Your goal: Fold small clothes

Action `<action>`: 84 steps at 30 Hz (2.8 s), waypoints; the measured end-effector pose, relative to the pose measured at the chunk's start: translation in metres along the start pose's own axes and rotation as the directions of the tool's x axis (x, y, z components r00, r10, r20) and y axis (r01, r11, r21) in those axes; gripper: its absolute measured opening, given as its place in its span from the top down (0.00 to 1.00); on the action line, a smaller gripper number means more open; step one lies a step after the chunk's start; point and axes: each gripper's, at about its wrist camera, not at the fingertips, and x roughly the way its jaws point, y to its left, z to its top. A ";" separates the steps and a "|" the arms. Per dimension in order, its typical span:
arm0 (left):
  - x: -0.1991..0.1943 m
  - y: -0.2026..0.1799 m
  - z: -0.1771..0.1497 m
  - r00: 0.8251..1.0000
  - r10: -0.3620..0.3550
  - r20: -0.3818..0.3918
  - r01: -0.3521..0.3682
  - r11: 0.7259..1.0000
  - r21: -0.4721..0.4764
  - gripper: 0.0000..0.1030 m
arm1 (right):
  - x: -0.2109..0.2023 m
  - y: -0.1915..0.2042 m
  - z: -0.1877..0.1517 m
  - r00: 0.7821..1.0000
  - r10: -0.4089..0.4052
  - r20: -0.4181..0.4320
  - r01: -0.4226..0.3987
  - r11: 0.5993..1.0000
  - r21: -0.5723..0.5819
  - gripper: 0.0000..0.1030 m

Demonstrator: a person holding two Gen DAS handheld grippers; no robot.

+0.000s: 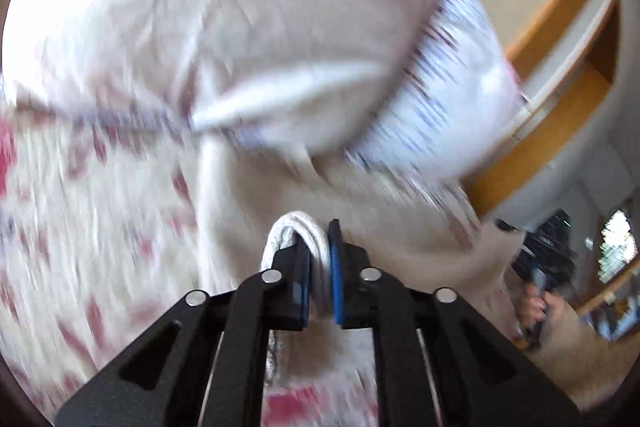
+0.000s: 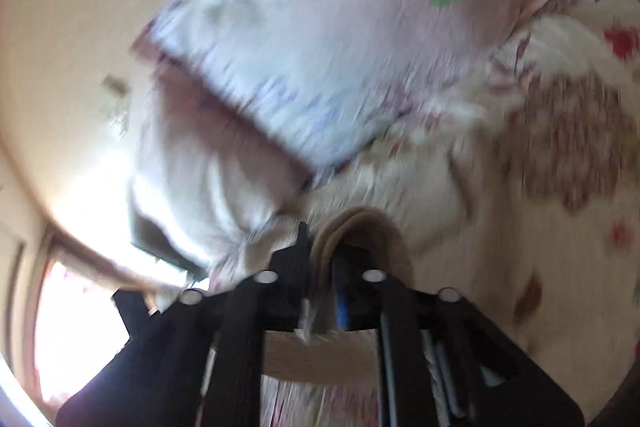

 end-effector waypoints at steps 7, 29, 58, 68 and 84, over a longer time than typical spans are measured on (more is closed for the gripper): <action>0.026 0.047 -0.007 0.990 0.103 -0.096 -0.115 0.985 -0.127 0.50 | 0.016 -0.017 -0.012 0.989 -0.146 0.008 0.145 0.987 0.069 0.20; 0.174 -0.186 0.012 0.755 -0.607 -0.248 0.541 0.790 -0.289 0.84 | -0.064 -0.078 -0.003 0.971 -0.217 0.097 0.199 0.965 0.169 0.20; 0.204 -0.146 -0.052 0.912 -0.163 -0.377 0.146 0.987 -0.074 0.34 | 0.010 -0.110 0.040 0.943 -0.226 -0.245 0.268 0.951 0.155 0.15; 0.223 -0.146 -0.055 0.896 -0.187 -0.403 0.154 0.981 -0.114 0.32 | 0.025 -0.096 0.057 0.963 -0.248 -0.100 0.260 0.957 0.127 0.83; 0.146 -0.125 -0.029 0.939 -0.205 -0.277 0.224 0.974 0.037 0.64 | 0.054 -0.044 -0.012 0.959 0.003 -0.284 0.020 0.997 0.078 0.81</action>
